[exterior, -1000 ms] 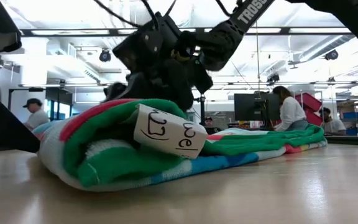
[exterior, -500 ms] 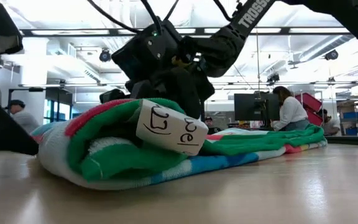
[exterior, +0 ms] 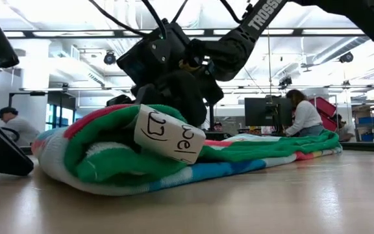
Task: Roll towel
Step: Roll the multi-color dinosaur print towel
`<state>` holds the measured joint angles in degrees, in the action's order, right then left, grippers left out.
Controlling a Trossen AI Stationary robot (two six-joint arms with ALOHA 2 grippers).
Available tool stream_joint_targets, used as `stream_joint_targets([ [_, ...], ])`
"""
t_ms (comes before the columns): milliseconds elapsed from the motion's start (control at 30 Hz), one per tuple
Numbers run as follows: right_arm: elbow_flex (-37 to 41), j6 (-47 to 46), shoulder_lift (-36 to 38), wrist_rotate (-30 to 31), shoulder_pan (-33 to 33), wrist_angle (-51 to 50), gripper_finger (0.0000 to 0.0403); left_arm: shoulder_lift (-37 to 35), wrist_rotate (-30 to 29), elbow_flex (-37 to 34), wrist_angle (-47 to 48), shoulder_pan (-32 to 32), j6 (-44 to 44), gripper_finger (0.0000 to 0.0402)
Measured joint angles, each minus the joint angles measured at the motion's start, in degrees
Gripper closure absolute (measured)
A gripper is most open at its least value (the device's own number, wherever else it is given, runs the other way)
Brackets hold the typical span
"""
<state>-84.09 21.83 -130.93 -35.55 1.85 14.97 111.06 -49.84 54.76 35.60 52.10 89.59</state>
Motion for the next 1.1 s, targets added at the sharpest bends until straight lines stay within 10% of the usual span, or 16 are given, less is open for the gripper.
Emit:
stream_joint_targets([
  [467,0.00,2.27,1.58,3.80,0.24,0.57,0.0089,-0.85,0.67,-1.08,2.29,-0.28,2.77,0.0220],
  [1100,-0.22,2.20,-3.08,3.23,-0.55,1.19,0.0095,-0.64,-6.91,-1.46,0.21,-0.83,1.85,0.0212],
])
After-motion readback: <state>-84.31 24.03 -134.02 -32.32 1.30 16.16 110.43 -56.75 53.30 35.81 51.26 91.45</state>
